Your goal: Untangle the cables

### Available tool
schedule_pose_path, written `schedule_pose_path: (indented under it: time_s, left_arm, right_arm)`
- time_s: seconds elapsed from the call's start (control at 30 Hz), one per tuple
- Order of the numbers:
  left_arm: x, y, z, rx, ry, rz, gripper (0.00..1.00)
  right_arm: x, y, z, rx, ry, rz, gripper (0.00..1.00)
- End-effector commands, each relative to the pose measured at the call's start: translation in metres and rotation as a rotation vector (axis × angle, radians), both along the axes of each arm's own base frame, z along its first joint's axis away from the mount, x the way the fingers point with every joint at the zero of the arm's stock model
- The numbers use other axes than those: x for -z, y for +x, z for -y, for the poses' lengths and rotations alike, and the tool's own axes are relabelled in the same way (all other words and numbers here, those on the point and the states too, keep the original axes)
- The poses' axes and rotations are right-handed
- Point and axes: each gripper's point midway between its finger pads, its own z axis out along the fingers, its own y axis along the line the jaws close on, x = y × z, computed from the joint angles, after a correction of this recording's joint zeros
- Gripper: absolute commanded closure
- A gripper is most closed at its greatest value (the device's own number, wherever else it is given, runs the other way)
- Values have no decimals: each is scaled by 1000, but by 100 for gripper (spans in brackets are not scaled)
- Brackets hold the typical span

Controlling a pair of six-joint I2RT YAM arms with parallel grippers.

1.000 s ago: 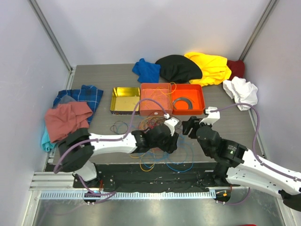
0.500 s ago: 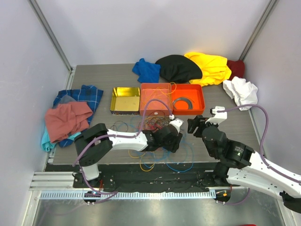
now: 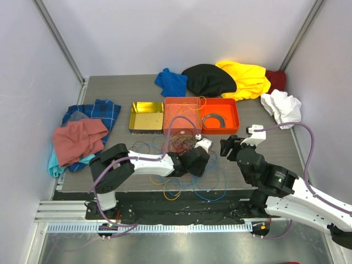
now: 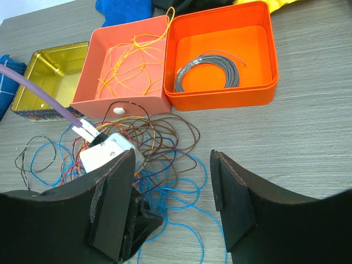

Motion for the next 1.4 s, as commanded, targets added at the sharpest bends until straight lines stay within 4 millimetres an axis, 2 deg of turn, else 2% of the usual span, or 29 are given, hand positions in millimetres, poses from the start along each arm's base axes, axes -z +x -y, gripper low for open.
schedule_pose_path:
  time_s: [0.0, 0.03, 0.17, 0.2, 0.27, 0.37, 0.4, 0.47, 0.5, 0.53, 0.6, 0.63, 0.7, 0.77, 0.83, 0.87, 0.97, 1.0, 1.07, 1.1, 1.2, 1.37]
  left_arm:
    - [-6, 8, 1, -24, -5, 25, 66]
    - [-10, 8, 0, -26, -13, 33, 74]
    - [-29, 10, -6, -34, -45, 71, 92]
    - [-33, 10, -10, -39, -44, 80, 100]
    - [-44, 10, -14, -41, -59, 96, 100]
    - [-83, 9, -21, -47, -125, 136, 100]
    - [-113, 6, -24, -34, -178, 162, 100]
    - [-145, 0, -27, -7, -236, 193, 100]
    - [-181, -5, -33, 31, -292, 251, 100]
    - [-204, -9, -36, 54, -311, 278, 100]
    - [-240, -13, -46, 77, -344, 336, 100]
    - [-274, -12, -60, 68, -371, 395, 100]
    - [-306, -10, -76, 42, -390, 454, 100]
    - [-348, -5, -100, -3, -401, 539, 100]
    - [-372, -2, -114, -20, -390, 600, 100]
    - [-393, 1, -127, -58, -393, 637, 100]
    - [-421, 10, -147, -116, -358, 720, 100]
    - [-441, 11, -157, -148, -375, 751, 100]
    - [-456, 18, -167, -185, -337, 808, 100]
    - [-471, 23, -178, -241, -335, 841, 100]
    - [-487, 29, -183, -266, -292, 888, 100]
    - [-489, 46, -185, -325, -208, 920, 100]
  right_arm:
    - [-14, 2, 3, 30, 41, 32, 36]
    - [-13, 2, 3, 30, 41, 31, 36]
    - [-12, 4, 1, 31, 36, 27, 36]
    - [-12, 4, 1, 29, 37, 28, 36]
    - [-12, 4, -2, 24, 39, 26, 36]
    - [-16, 4, -2, 19, 40, 35, 36]
    - [-16, 5, -1, 22, 35, 38, 36]
    - [-19, 6, -2, 20, 37, 45, 36]
    - [-20, 6, -2, 21, 30, 46, 36]
    - [-22, 6, -2, 20, 26, 51, 36]
    - [-23, 8, -4, 20, 25, 56, 36]
    - [-24, 9, -5, 17, 22, 60, 36]
    - [-26, 10, -10, 7, 27, 63, 36]
    - [-30, 12, -14, -2, 37, 73, 36]
    - [-30, 13, -19, -19, 38, 70, 36]
    - [-32, 13, -21, -26, 44, 76, 36]
    - [-31, 14, -29, -52, 47, 72, 36]
    - [-32, 14, -30, -58, 49, 73, 36]
    - [-32, 14, -35, -77, 53, 73, 36]
    - [-32, 14, -37, -86, 51, 75, 36]
    - [-31, 13, -49, -142, 47, 73, 36]
    - [-24, 12, -60, -183, 50, 52, 36]
